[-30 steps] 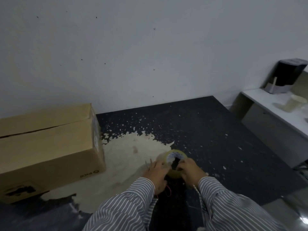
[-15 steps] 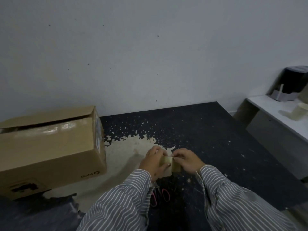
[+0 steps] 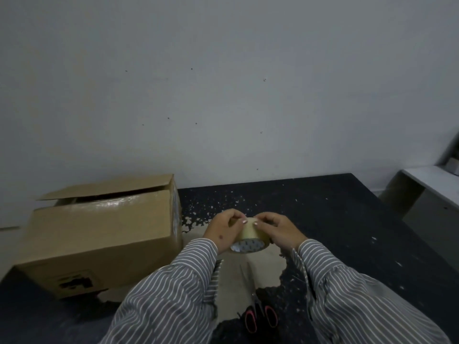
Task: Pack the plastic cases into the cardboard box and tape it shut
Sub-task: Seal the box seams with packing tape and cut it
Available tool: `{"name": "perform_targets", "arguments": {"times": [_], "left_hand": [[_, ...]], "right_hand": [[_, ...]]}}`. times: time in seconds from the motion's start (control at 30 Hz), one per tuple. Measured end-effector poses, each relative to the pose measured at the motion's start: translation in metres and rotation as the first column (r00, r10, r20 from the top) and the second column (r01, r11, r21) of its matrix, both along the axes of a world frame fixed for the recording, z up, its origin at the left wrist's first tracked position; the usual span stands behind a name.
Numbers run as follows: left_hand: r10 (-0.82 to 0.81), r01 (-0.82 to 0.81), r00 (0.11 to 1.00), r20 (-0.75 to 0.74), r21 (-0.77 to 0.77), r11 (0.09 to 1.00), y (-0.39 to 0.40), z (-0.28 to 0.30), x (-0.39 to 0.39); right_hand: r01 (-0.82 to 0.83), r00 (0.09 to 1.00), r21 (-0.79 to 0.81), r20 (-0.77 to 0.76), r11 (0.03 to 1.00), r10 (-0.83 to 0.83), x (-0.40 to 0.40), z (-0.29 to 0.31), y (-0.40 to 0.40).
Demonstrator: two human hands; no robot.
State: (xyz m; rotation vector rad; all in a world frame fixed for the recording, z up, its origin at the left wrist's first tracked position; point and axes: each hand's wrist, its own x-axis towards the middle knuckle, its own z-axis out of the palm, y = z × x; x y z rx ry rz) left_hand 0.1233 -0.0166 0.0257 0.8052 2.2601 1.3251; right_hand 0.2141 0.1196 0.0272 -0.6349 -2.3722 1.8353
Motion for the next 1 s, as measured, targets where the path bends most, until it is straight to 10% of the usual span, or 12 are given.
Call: {"name": "perform_targets", "arguments": {"times": [0.7,1.0], "left_hand": [[0.348,-0.317,0.679,-0.646,0.169,0.933,-0.022,0.049,-0.032],[0.255,-0.214,0.731,-0.633,0.143,0.966,-0.029,0.067,-0.048]], "right_hand": [[0.187,0.965,0.063,-0.200,0.980,-0.171,-0.070,0.046,-0.051],[0.242,0.947,-0.049,-0.207,0.969,-0.247,-0.076,0.055,-0.063]]}}
